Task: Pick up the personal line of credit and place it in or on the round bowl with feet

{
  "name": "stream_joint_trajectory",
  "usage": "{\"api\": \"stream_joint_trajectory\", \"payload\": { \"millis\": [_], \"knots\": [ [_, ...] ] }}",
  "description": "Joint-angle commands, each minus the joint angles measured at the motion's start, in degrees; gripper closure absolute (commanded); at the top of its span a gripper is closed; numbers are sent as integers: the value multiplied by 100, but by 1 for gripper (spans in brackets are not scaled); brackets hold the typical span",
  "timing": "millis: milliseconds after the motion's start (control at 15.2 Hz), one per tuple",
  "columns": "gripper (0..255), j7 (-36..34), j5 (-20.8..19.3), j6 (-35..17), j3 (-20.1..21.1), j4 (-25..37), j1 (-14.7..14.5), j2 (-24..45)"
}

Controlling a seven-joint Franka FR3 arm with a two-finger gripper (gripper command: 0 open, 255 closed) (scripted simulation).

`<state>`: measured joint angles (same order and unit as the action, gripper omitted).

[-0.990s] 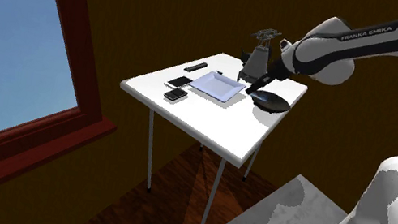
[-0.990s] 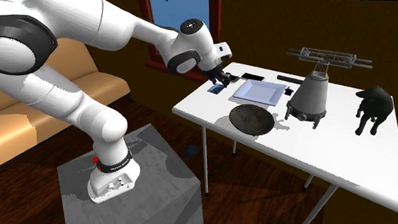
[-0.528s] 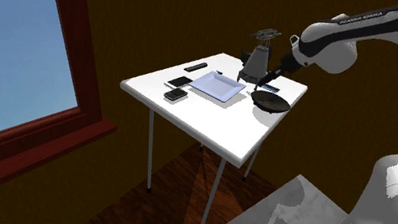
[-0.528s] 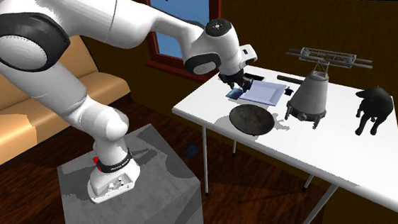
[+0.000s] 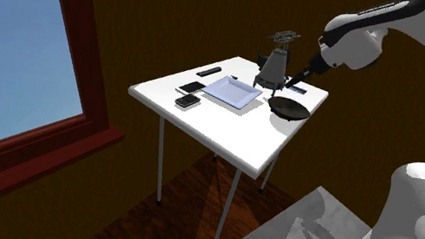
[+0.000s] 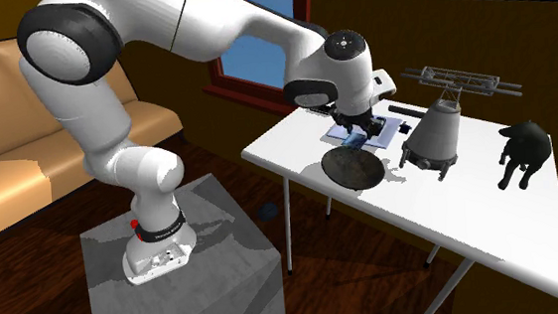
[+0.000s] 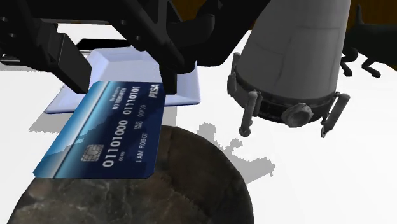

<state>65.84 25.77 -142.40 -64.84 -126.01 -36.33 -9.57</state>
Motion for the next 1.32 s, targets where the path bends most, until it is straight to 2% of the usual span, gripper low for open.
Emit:
{"api": "stream_joint_trajectory", "payload": {
  "millis": [0,264,462,660,858,1254],
  "knots": [
    [255,247,281,-53,-186,-25,-154,151],
    [255,780,931,-144,-520,-112,-444,498],
    [255,1301,1613,-103,-732,-137,-603,893],
    [255,1844,2356,26,-716,-137,-519,1358],
    [255,2367,3065,150,-467,-140,-216,1812],
    [255,2361,3056,143,-444,-142,-196,1803]
  ]
}}
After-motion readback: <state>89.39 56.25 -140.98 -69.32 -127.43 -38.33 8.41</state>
